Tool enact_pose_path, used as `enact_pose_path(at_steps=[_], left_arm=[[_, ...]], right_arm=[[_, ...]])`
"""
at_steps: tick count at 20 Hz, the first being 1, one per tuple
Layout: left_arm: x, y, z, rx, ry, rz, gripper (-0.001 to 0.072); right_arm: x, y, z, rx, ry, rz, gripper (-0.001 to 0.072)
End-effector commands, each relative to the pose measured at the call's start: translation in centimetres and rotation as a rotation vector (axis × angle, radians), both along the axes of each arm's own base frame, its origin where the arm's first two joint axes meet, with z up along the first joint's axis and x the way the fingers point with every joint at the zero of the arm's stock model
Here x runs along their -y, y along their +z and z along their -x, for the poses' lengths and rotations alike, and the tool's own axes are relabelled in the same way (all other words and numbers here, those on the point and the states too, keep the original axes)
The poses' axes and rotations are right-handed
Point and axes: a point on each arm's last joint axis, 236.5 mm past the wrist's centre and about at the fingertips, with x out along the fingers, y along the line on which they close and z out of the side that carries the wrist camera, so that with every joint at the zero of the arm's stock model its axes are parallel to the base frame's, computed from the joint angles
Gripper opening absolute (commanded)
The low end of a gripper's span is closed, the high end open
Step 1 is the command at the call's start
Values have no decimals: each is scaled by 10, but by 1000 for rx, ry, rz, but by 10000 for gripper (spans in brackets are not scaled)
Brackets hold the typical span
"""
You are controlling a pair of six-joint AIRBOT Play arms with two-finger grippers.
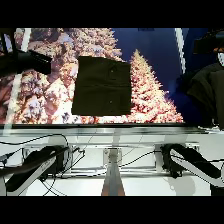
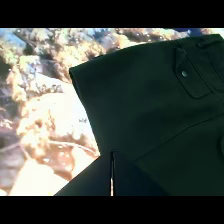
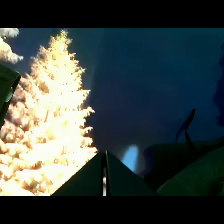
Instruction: Fold the clothes and pants, and hang the long-sleeved shirts on hangers.
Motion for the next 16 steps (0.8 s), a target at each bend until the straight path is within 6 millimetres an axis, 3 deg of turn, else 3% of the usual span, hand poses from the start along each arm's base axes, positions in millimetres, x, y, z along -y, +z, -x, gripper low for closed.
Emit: enact_pose_path(at_steps=[1,16], left_arm=[[0,0,0,0,1,0,9],[0,0,0,1,1,1,9]], right_arm=[[0,0,0,0,1,0,52],[-2,2,-2,12,3,-6,52]])
